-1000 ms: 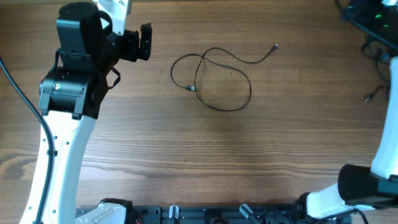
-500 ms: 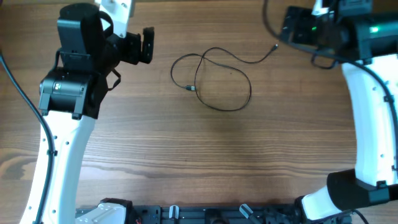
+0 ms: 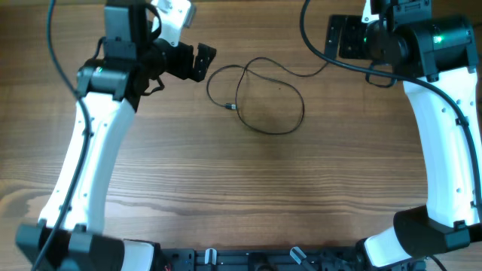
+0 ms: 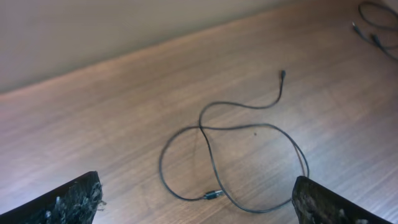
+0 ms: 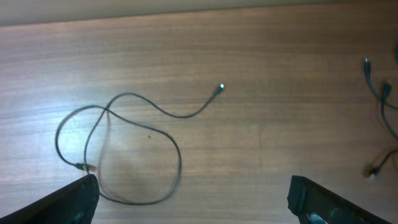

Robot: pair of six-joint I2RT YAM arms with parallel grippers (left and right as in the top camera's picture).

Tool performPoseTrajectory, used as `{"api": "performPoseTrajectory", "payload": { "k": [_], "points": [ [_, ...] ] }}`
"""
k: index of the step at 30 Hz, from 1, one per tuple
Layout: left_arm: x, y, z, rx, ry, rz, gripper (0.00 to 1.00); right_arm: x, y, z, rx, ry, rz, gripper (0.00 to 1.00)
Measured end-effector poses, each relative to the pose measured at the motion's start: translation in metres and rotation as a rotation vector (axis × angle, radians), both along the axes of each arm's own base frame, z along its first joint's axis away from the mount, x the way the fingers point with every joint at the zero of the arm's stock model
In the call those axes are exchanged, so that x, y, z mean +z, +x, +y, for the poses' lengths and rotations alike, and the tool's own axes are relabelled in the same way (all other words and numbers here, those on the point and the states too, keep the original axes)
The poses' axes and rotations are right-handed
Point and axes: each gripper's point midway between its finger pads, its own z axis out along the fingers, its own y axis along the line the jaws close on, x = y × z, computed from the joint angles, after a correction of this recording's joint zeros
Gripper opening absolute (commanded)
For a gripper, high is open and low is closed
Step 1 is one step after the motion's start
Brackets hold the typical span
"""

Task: Untangle cables

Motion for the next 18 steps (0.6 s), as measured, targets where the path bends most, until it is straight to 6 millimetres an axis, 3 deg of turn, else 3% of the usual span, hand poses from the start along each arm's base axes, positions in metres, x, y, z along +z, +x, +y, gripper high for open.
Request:
{"api": "performPoseTrajectory", "payload": {
  "k": [10,14,18],
  "points": [
    [-0.058,0.015,-0.016,-0.060,-0.039,0.142,1.00,-0.008,0.000,-0.001,-0.030,0.005,0.027,1.00],
    [-0.068,0.020,-0.017,-0.060,-0.038,0.156,1.00,-0.033,0.006,0.000,-0.046,0.001,0.086,1.00],
    [-0.066,0.024,-0.017,-0.058,-0.039,0.138,1.00,-0.076,0.019,0.005,-0.046,-0.004,0.139,1.00]
  ]
}}
